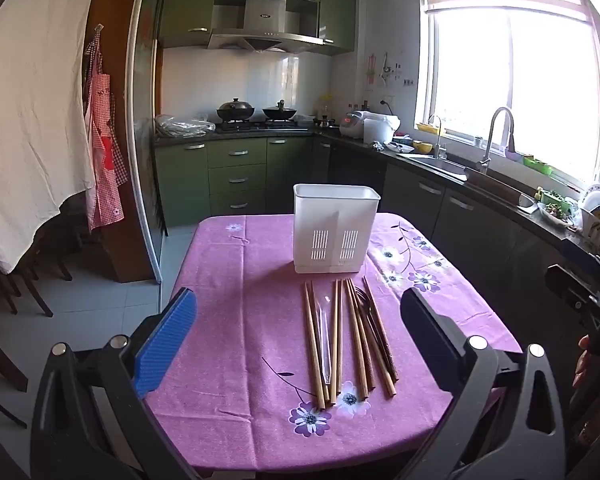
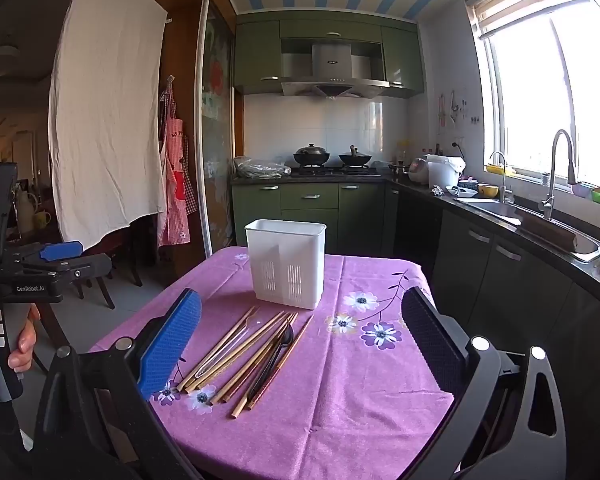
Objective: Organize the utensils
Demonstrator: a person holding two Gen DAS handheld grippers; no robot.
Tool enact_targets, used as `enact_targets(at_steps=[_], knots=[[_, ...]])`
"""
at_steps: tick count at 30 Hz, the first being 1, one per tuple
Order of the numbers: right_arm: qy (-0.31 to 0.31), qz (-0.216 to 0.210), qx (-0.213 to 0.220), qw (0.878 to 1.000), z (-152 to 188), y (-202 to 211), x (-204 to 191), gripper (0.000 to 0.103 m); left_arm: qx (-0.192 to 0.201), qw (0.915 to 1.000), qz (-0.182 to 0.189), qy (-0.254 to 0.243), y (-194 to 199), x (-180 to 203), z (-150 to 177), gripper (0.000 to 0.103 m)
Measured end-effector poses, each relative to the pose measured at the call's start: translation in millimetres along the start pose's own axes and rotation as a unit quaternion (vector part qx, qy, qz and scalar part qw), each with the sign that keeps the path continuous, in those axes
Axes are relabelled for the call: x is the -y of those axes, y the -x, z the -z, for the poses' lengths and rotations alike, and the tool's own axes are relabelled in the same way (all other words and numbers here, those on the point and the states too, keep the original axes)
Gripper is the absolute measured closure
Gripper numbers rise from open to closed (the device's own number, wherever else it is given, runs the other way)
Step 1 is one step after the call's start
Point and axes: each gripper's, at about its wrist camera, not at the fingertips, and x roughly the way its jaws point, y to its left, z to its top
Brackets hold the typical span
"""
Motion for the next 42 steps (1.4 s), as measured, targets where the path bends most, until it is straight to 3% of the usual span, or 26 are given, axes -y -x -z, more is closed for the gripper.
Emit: enact_targets(at_steps=[42], knots=[[-0.001,-0.003,-0.016,1.0,7,-14,-5,0.004,-0.011,0.9999,0.0,-0.004,-5,2,6,0.006]])
